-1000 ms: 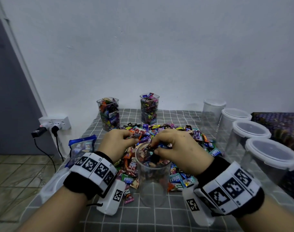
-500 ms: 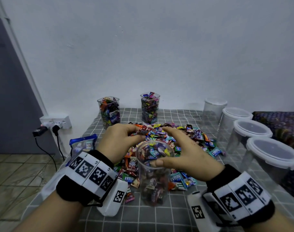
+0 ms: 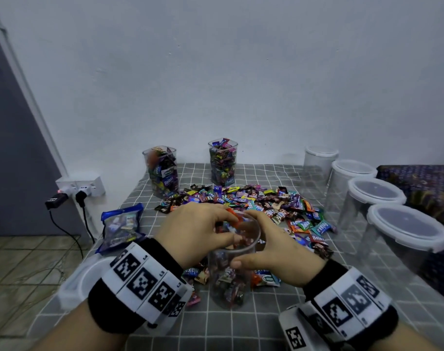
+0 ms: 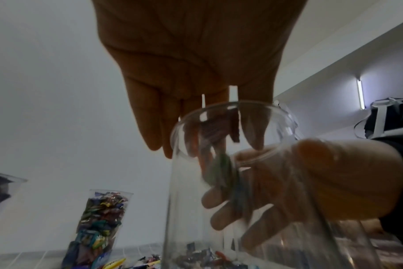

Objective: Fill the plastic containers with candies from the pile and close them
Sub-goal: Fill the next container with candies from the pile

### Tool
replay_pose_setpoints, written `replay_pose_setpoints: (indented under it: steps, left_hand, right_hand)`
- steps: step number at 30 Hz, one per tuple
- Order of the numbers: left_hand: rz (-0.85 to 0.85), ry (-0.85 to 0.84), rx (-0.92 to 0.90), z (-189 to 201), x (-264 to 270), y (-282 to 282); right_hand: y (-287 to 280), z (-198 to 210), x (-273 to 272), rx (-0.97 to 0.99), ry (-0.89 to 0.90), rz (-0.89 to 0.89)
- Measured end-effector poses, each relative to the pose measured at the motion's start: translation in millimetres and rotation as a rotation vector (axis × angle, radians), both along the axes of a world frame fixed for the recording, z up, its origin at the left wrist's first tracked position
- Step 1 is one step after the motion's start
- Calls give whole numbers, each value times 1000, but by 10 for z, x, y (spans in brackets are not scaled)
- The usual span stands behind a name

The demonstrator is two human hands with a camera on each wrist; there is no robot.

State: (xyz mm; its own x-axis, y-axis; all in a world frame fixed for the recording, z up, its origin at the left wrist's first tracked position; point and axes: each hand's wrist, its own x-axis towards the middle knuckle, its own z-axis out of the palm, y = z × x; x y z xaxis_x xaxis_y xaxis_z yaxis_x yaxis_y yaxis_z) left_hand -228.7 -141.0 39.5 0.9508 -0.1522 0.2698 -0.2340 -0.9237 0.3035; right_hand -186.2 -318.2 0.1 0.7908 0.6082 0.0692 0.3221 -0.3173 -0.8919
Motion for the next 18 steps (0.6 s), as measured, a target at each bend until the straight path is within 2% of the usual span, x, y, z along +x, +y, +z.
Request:
replay_pose_setpoints:
  steps: [3, 7, 10, 12, 15, 18]
  left_hand:
    - [-24, 20, -106, -13, 8, 5]
    - [-38, -16, -359, -54, 25, 37]
    - [25, -53, -566, -101, 77, 120]
    - [89, -77, -638, -133, 128, 199]
    - [186, 14, -588, -231, 231, 360]
    - [292, 222, -322, -377, 390, 501]
  right_hand:
    - [-8, -13, 18, -41, -46, -36]
    - [-19, -34, 30, -53, -49, -48]
    - [-48, -49, 54, -50, -24, -12]
    - [-92, -33, 78, -95, -12, 39]
    - [-166, 6, 144, -205, -27, 157]
    - [-195, -84, 353, -452, -128, 107]
